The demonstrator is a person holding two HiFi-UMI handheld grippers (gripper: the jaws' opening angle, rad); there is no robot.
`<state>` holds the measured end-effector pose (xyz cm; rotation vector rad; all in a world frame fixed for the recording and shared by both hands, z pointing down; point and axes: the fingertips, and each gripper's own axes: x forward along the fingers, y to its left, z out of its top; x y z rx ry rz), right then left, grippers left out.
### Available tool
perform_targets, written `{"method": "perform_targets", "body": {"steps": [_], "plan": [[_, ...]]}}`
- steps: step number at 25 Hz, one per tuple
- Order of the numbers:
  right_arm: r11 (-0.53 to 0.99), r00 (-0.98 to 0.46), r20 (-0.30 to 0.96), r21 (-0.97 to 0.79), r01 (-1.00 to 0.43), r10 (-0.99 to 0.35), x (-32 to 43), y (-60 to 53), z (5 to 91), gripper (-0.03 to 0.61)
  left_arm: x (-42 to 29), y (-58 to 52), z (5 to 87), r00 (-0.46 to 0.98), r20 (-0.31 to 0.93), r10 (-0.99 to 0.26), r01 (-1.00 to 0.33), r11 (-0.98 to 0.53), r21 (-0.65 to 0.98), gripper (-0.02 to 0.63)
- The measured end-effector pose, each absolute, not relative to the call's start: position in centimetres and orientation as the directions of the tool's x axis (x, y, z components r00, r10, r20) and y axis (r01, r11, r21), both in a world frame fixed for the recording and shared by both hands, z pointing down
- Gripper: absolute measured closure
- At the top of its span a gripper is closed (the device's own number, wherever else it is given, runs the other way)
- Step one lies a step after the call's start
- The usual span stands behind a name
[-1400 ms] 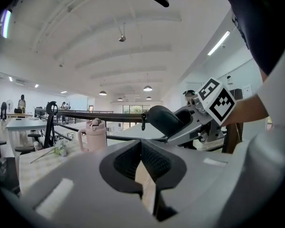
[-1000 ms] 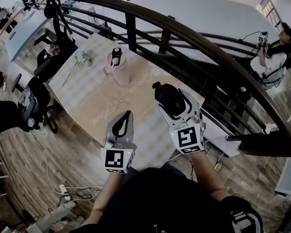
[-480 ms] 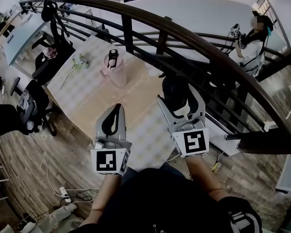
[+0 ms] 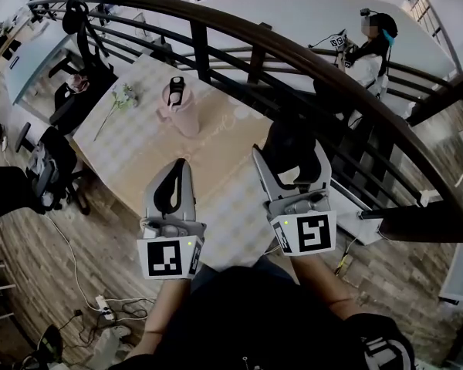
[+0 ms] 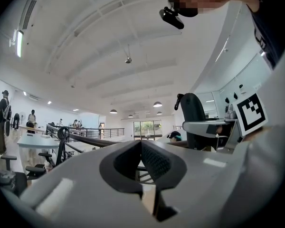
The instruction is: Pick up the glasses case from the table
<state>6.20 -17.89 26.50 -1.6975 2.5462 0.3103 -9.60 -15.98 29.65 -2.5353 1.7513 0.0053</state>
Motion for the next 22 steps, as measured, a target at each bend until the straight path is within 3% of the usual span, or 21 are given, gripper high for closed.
{"method": "perform_targets", "body": {"steps": [22], "plan": [[0.340,-0.357,-0.200,0.117,-0.933,-0.912,6.5,-17.8,25.6,0.229,-9.9,-16.1,27.7,0.347,-0.064,-0.936,-0.937,-0.345,-0.050,0.601]]}}
